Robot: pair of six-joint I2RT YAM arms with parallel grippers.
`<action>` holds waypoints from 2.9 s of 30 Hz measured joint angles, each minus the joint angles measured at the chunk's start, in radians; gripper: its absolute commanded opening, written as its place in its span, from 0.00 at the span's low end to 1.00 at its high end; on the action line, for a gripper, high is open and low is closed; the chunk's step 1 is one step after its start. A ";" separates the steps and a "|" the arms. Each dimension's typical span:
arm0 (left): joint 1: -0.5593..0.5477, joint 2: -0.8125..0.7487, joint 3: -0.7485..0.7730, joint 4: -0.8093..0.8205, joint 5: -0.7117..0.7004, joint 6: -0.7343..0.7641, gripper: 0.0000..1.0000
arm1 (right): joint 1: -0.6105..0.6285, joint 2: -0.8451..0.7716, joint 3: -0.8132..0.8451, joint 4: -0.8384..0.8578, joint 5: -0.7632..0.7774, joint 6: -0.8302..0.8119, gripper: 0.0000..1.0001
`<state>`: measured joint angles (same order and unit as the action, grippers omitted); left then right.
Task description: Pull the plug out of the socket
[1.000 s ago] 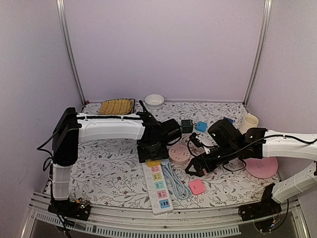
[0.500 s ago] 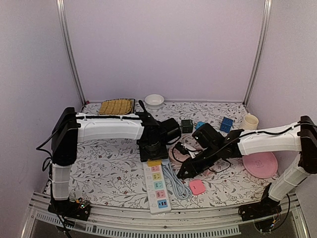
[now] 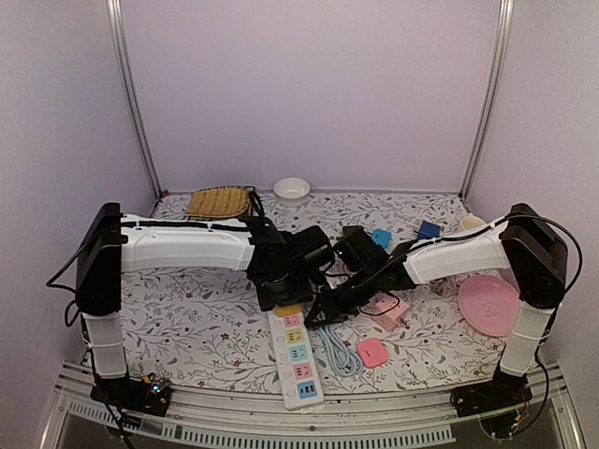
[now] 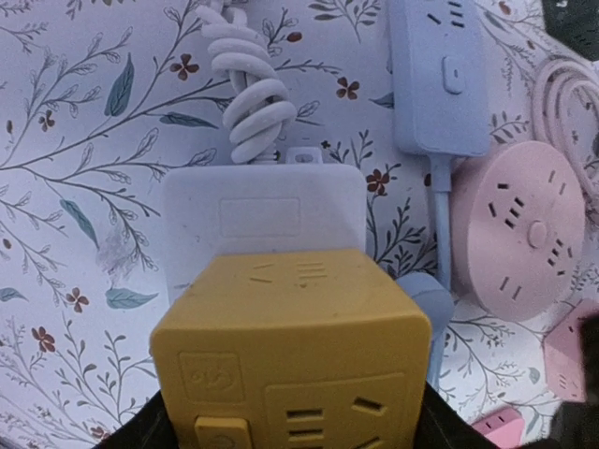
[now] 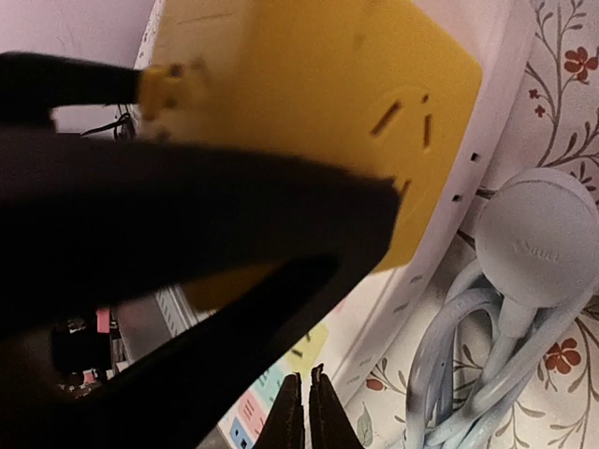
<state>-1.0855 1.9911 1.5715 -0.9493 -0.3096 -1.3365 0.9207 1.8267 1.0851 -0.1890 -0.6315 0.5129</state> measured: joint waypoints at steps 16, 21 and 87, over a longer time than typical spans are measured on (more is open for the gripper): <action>-0.035 -0.192 -0.221 0.230 -0.010 -0.063 0.23 | 0.002 0.084 0.005 0.130 -0.052 0.171 0.04; -0.061 -0.186 -0.202 0.211 -0.056 -0.062 0.23 | 0.002 0.102 0.005 0.153 -0.057 0.198 0.04; 0.735 -0.452 -0.791 0.782 0.729 0.613 0.77 | -0.038 -0.570 -0.095 -0.061 0.638 0.450 0.86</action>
<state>-0.3500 1.5394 0.7803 -0.1669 0.4194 -0.7238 0.8829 1.2572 0.9905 -0.2501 0.0067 0.9627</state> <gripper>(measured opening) 0.685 0.820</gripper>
